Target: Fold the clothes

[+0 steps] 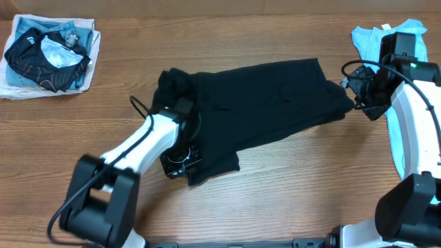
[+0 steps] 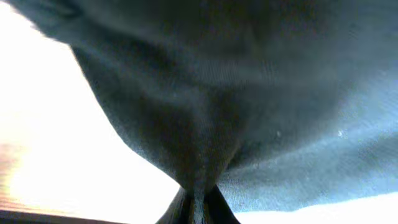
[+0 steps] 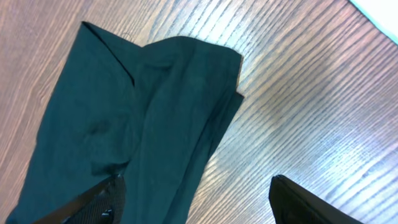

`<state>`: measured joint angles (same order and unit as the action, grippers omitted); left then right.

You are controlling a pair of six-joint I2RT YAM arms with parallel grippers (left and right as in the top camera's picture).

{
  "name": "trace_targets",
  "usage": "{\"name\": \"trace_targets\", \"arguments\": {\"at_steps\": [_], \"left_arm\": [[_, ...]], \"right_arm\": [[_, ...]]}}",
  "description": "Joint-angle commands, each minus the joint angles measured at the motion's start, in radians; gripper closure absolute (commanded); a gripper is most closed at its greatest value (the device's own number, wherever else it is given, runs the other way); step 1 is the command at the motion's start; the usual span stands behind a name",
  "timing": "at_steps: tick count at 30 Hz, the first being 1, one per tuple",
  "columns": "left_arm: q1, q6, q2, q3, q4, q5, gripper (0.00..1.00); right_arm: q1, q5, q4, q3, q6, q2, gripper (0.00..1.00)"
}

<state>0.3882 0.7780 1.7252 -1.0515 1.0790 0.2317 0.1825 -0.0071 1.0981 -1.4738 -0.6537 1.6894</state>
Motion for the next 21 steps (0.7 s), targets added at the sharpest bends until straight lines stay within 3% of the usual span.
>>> {"name": "trace_targets", "arguments": {"at_steps": [1,14,18,21], "left_arm": [[-0.003,-0.039,-0.098,-0.007,0.021,-0.040,0.96],[-0.068,-0.084,-0.130,-0.007,0.143,-0.113,0.96],[-0.090,-0.095,-0.130,-0.007,0.143,-0.113,0.96],[-0.093,-0.102,-0.130,-0.007,0.143,-0.112,0.96]], "right_arm": [[0.002,0.012,-0.036,0.042,0.007,-0.012,0.23],[0.003,0.013,-0.103,0.063,0.001,0.155,0.26],[0.003,0.021,-0.074,0.063,-0.039,0.169,0.35],[0.004,0.051,-0.037,0.063,-0.088,0.169,0.35]]}}
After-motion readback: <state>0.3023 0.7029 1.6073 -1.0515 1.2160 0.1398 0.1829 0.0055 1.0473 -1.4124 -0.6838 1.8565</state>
